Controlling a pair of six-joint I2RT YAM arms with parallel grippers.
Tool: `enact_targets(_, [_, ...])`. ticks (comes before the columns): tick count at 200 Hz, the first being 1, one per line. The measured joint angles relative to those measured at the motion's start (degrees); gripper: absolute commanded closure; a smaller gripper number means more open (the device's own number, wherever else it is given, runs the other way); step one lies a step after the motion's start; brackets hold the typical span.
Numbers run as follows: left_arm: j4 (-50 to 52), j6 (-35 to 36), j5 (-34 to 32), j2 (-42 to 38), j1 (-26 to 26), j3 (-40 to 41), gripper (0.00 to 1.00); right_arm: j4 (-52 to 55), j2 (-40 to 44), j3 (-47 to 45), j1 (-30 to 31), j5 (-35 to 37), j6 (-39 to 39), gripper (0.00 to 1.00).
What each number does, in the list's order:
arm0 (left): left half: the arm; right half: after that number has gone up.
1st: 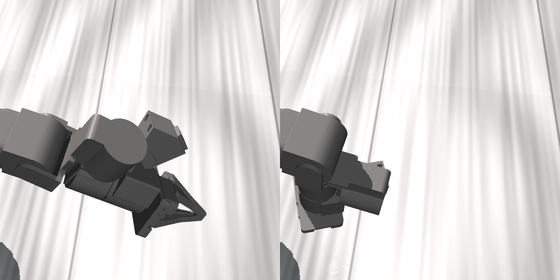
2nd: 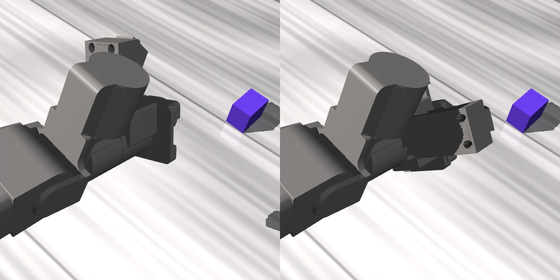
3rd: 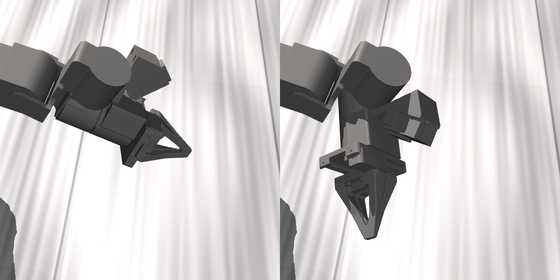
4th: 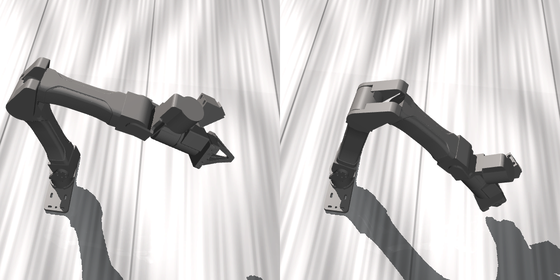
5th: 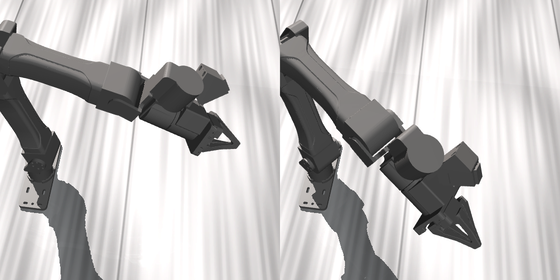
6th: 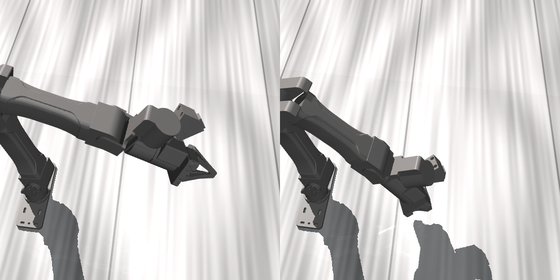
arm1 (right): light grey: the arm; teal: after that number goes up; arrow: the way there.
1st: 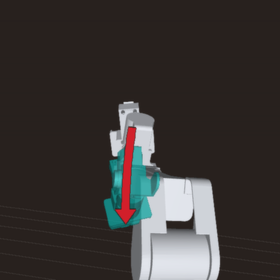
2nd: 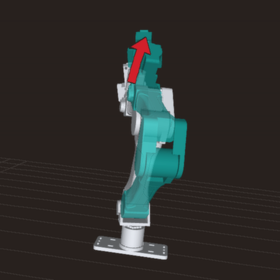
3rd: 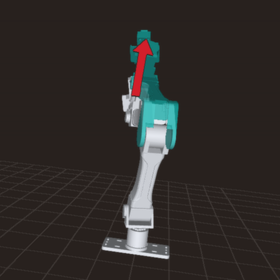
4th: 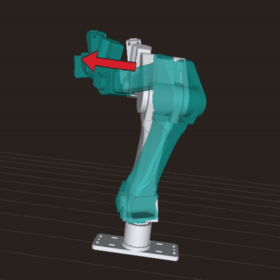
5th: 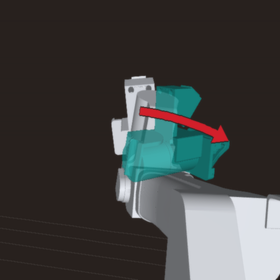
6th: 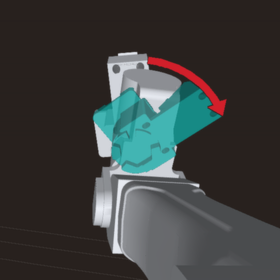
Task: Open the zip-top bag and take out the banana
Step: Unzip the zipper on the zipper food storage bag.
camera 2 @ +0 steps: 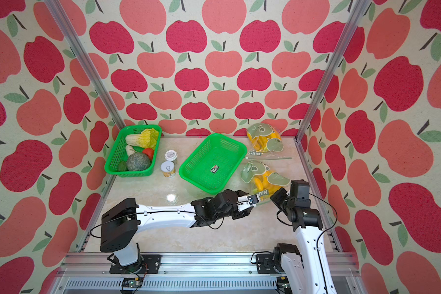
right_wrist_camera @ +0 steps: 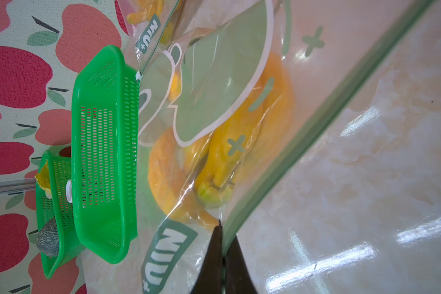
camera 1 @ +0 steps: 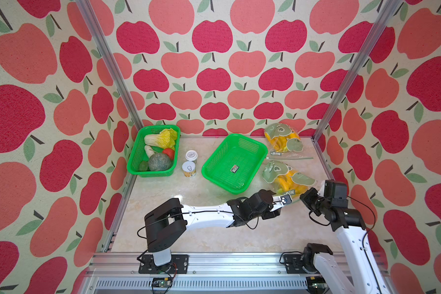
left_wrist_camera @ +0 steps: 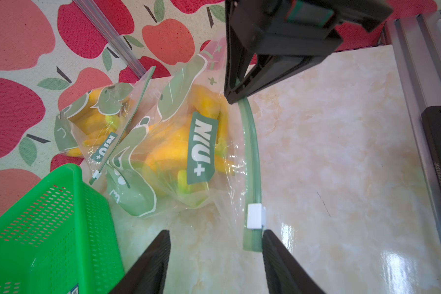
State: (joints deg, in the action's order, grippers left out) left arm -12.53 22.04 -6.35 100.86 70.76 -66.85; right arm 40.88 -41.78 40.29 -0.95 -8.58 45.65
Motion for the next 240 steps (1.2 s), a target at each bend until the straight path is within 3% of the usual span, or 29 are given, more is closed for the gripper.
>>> enact_targets(50, [-0.1,3.6,1.3,2.4,0.7,-2.4,0.46,1.0,-1.3,3.1,-0.9,-0.1,-1.1,0.97])
enact_targets(91, [0.0,4.7,1.3,3.6,0.6,-3.7,0.60,1.3,-2.8,4.4,-1.1,-0.3,-1.7,0.97])
enact_targets(126, [0.3,5.1,1.3,4.7,0.5,-5.1,0.78,1.3,-3.0,4.5,-1.1,-0.5,-2.0,0.97])
enact_targets(202, [1.1,4.4,1.7,5.4,0.4,-5.9,0.80,1.9,-6.1,5.8,-7.0,-2.5,-4.2,0.98])
enact_targets(240, [1.8,4.4,2.4,5.4,0.4,-5.9,0.80,1.9,-6.3,6.0,-7.1,-4.3,-4.3,0.98])
